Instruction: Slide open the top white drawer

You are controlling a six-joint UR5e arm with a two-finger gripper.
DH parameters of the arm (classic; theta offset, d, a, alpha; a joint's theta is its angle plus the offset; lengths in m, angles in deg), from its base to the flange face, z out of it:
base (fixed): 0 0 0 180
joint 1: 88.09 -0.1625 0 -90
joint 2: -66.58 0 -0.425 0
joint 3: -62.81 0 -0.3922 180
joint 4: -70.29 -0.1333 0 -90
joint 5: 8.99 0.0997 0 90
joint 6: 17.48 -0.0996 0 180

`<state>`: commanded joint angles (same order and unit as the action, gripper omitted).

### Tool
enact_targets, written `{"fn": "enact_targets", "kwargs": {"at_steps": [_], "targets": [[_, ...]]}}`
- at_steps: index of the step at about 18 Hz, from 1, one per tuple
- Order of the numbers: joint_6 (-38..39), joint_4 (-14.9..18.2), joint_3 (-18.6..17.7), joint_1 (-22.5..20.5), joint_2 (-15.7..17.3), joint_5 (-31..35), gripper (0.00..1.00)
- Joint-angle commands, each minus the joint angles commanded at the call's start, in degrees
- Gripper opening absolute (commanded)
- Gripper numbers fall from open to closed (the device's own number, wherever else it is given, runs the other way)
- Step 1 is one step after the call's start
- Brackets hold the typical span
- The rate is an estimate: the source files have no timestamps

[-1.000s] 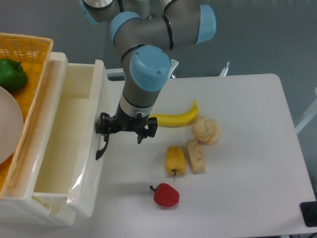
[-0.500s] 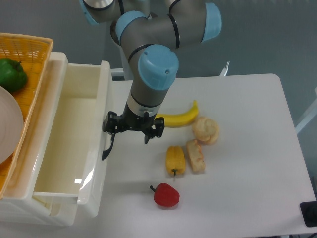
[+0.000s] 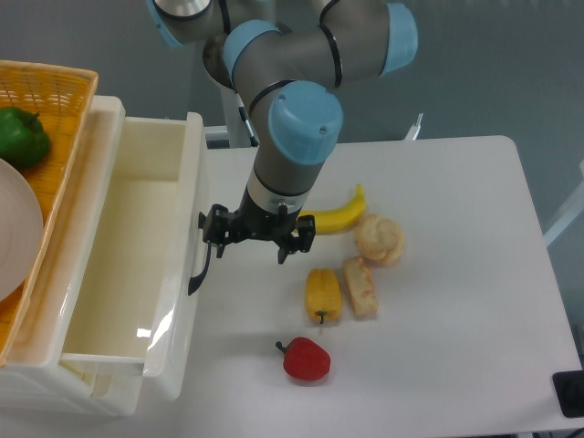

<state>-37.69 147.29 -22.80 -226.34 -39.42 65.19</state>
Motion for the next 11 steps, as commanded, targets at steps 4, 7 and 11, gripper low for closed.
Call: {"fn": "enact_targets", "kwargs": {"at_steps": [4,7,11], "targets": [[-7.5,-0.1,1.3,-1.0,0.1,1.9,1.00],[-14.8,-0.1,1.3,-0.9,0.3,6.2,1.00],[-22.0,-0.1,1.2,-0.8,0.3,11.0,1.00]]}}
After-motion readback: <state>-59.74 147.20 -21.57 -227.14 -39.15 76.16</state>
